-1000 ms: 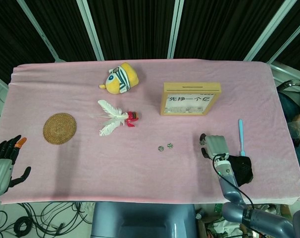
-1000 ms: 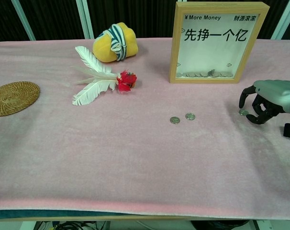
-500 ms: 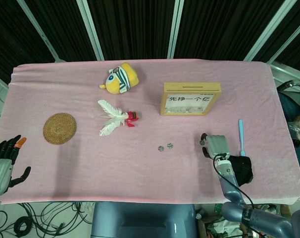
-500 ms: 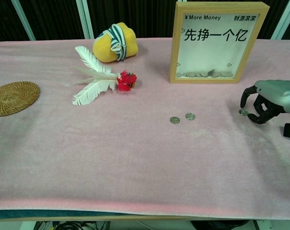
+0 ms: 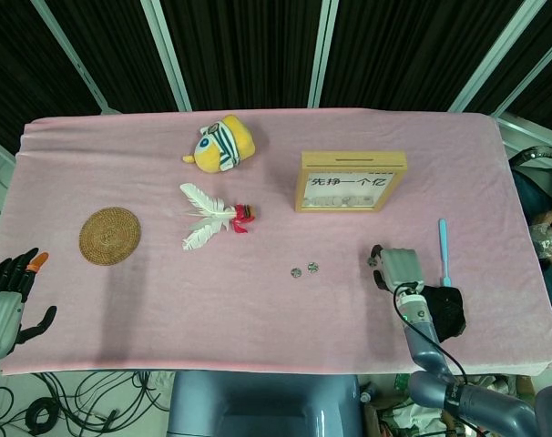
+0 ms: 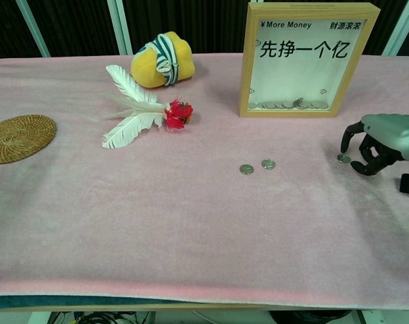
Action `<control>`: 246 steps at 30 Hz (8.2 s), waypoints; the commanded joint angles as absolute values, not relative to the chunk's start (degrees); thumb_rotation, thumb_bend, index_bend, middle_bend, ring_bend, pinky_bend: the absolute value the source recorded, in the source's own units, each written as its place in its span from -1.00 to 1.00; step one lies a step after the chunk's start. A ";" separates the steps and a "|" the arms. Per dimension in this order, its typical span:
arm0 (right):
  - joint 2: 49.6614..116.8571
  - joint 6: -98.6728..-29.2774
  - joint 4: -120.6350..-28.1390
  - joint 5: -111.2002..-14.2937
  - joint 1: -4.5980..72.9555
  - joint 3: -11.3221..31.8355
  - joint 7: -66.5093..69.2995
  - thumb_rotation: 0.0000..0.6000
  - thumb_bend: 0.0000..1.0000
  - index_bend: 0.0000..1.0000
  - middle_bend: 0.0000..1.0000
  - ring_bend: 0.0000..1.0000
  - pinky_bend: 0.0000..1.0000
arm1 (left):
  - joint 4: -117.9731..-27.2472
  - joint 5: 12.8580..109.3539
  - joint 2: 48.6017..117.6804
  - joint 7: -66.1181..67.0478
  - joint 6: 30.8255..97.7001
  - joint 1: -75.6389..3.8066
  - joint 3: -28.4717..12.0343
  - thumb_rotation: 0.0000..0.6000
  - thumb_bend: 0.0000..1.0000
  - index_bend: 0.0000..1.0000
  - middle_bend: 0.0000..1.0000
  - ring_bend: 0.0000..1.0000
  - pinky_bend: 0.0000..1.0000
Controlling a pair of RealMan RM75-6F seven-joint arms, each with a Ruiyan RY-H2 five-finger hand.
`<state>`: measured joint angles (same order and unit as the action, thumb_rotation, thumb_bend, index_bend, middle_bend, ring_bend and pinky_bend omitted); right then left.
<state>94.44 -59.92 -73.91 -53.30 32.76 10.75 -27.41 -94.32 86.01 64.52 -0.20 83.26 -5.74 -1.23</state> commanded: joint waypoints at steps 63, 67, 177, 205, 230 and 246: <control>97.00 -57.37 -69.62 -52.93 33.69 11.36 -26.68 1.00 -0.23 -0.10 0.58 0.69 0.69 | -94.14 85.88 64.53 -0.22 83.25 -5.73 -1.30 1.00 -0.29 -0.95 -1.00 -1.00 -1.00; 97.38 -57.18 -68.91 -53.04 33.88 11.59 -26.27 1.00 -0.23 -0.04 0.58 0.69 0.69 | -94.12 85.84 64.53 -0.22 83.27 -5.72 -1.33 1.00 -0.29 -0.95 -1.00 -1.00 -1.00; 73.96 -41.95 -73.22 -13.09 69.83 20.34 -40.48 1.00 -0.18 0.41 0.61 0.72 0.69 | -93.64 83.94 64.44 2.09 83.21 -5.93 -2.40 1.00 -0.29 -0.95 -1.00 -1.00 -0.94; 73.96 -41.42 -71.96 -14.15 70.82 15.99 -35.96 1.00 -0.18 0.41 0.61 0.72 0.69 | -93.48 83.78 64.51 2.14 83.13 -5.92 -2.45 1.00 -0.29 -0.95 -1.00 -1.00 -0.94; 72.58 -40.55 -72.51 -14.84 71.30 12.87 -34.80 1.00 -0.19 -0.14 0.61 0.70 0.68 | -93.52 83.35 64.59 2.37 82.87 -5.90 -2.48 1.00 -0.29 -0.95 -1.00 -1.00 -0.94; 70.14 -41.09 -75.43 -10.63 73.45 9.55 -39.35 1.00 -0.55 -0.71 0.60 0.70 0.67 | -93.66 83.37 64.55 2.21 82.90 -5.80 -2.39 1.00 -0.29 -0.95 -1.00 -1.00 -0.94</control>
